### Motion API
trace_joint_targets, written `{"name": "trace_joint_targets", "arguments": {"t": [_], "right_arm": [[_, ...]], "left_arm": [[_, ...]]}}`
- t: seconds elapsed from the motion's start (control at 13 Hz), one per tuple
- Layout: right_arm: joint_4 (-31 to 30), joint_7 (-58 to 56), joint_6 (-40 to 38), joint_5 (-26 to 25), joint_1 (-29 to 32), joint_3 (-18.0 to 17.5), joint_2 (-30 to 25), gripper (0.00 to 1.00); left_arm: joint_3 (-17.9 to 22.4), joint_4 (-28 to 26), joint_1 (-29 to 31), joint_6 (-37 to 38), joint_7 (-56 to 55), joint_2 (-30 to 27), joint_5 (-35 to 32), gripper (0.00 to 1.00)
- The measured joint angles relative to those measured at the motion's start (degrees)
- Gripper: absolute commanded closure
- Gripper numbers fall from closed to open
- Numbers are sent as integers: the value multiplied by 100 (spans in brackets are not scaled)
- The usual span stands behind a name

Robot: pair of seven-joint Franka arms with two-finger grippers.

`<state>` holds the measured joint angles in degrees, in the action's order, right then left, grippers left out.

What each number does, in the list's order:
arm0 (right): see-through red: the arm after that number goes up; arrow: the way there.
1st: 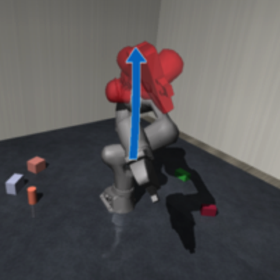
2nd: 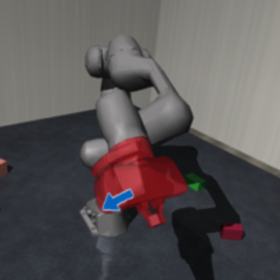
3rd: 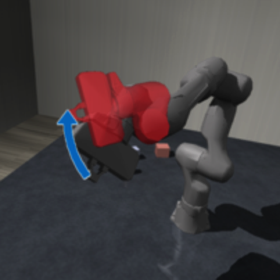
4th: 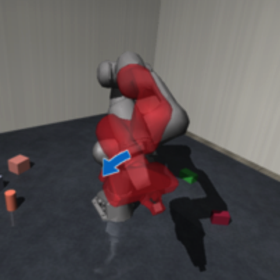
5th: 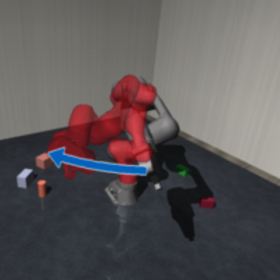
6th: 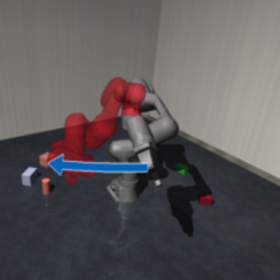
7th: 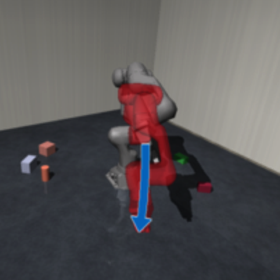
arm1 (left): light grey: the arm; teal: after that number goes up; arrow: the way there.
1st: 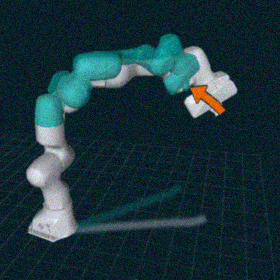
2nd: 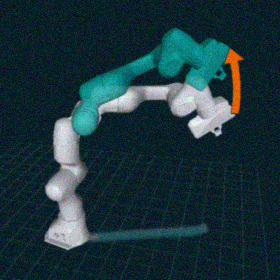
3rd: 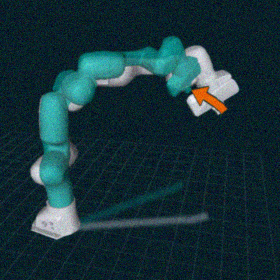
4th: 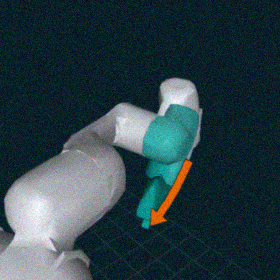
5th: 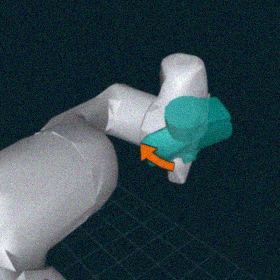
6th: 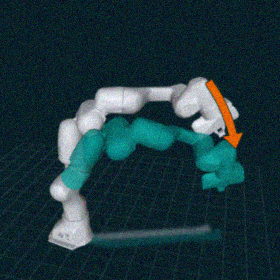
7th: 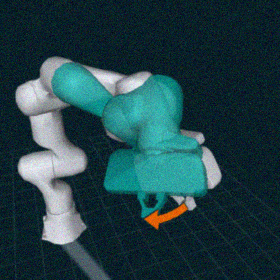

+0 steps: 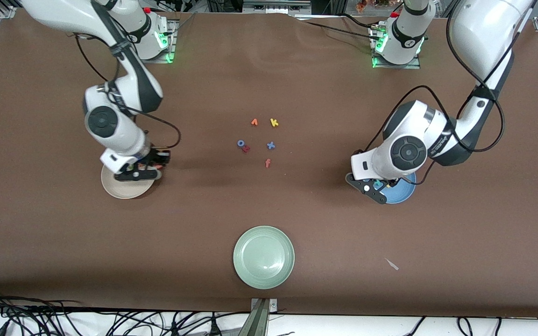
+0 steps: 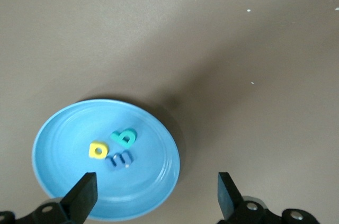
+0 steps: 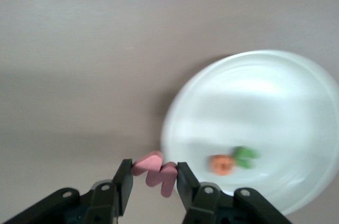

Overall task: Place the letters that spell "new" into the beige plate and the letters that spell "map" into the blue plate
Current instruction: 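Drop the yellow letter with the left gripper while the right gripper grasps M, then release the pink M on the cream plate while the left gripper withdraws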

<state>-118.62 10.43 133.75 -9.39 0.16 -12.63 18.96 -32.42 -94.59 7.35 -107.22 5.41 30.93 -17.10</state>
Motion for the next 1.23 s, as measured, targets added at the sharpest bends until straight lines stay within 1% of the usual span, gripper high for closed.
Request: {"name": "trace_joint_targets", "arguments": {"t": [0.08, 0.15, 0.23, 0.38, 0.46, 0.54, 0.62, 0.77, 0.85, 0.92, 1.08, 1.23], "right_arm": [[-3, -421, -18, 2, 105, 123, -17, 82], [-18, -744, -18, 5, 218, 199, -2, 78], [-43, -935, -14, 6, 291, 264, 16, 70], [-94, -1179, 10, 6, 350, 385, 62, 70], [-112, -1298, 39, 6, 385, 423, 90, 70], [-133, -1466, 71, 6, 454, 440, 111, 51], [-148, -1663, 106, 7, 552, 448, 127, 1], [-150, -1831, 143, 16, 740, 454, 158, 0], [-150, -1838, 144, 16, 781, 454, 161, 0], [-144, -1823, 151, 28, 785, 446, 154, 0], [-109, -1560, 177, 45, 778, 287, 96, 0], [-4, -1020, -43, 47, 759, -70, 10, 0]], "left_arm": [[-8, 117, -1, 149, -4, -103, 2, 0], [-6, 328, 9, 331, -4, -179, 4, 0], [-5, 607, 18, 543, -4, -226, 6, 0], [45, 1256, 28, 843, -3, -280, 153, 0], [191, 1568, 4, 868, -4, -298, 311, 0], [499, 1799, -62, 870, 1, -343, 519, 0], [922, 1934, -168, 869, 5, -432, 773, 0], [1831, 1956, -338, 863, 33, -640, 1416, 0], [2217, 1884, -413, 837, 57, -769, 1786, 0], [2468, 1705, -462, 787, 62, -985, 2043, 0], [2640, 1173, -560, 675, 50, -1622, 2151, 0], [2912, 440, -755, 649, 35, -2426, 2151, 0]]}}
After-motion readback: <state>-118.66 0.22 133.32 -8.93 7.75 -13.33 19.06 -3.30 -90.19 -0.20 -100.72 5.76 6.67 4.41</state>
